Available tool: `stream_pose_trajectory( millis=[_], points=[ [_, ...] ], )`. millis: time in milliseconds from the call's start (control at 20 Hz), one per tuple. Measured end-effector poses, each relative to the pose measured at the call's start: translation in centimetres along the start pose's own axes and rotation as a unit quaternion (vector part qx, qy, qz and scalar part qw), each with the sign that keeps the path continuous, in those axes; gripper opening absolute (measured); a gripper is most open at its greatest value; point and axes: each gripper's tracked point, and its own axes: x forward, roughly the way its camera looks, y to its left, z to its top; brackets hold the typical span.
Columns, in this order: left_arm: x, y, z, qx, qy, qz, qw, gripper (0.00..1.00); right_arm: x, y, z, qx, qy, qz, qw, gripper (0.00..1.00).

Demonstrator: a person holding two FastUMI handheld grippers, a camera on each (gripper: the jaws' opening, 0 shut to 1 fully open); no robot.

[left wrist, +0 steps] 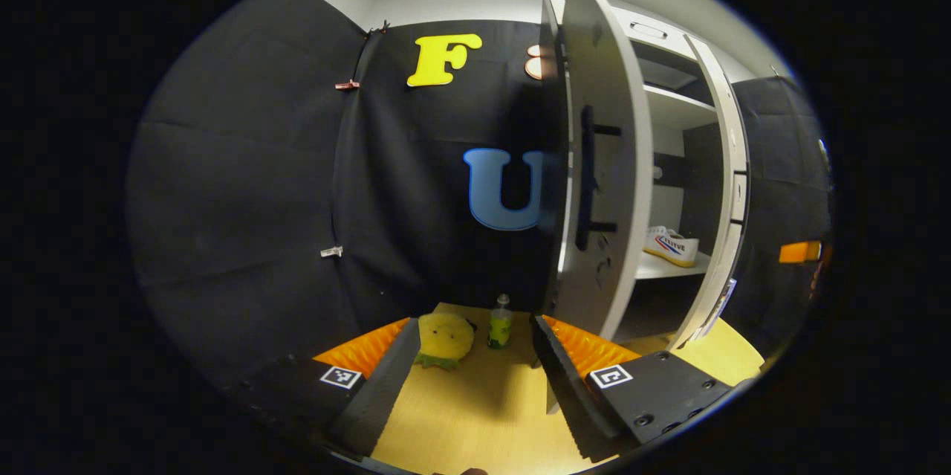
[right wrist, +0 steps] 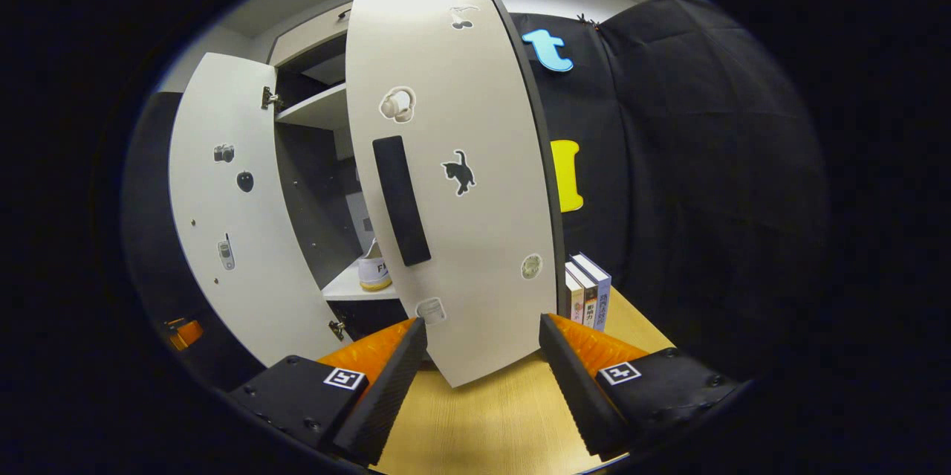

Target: Grab one shoe with the right hand and put it into the shoe cabinet, grab the other shoe with the left hand and put it into the shoe cabinet; then close the right door with the right hand and the left door with the left hand.

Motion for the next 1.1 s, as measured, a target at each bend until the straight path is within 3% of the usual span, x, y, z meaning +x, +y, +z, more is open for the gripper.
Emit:
stream_pose_trajectory(
  millis=[300, 500, 850, 1100],
  points=[
    [5.4, 0.7, 6.0, -0.038, -0.016, -0.034, 0.999, 0.95, -2.6, 0.0, -3.4, -0.01, 0.011, -0.034, 0.999, 0.98],
    [8.3, -0.3, 8.9, -0.045, -0.02, -0.056, 0.997, 0.95, -4.0, 1.9, -6.0, -0.011, 0.029, -0.03, 0.999, 0.98],
    [9.6, -4.0, 11.3, -0.018, -0.028, -0.107, 0.994, 0.95, -5.1, 4.2, -8.6, -0.012, 0.057, -0.013, 0.998, 0.98],
    [9.3, -4.7, 11.8, 0.004, -0.024, -0.103, 0.994, 0.95, -4.7, 4.2, -7.9, -0.009, 0.054, -0.007, 0.998, 0.98]
  ],
)
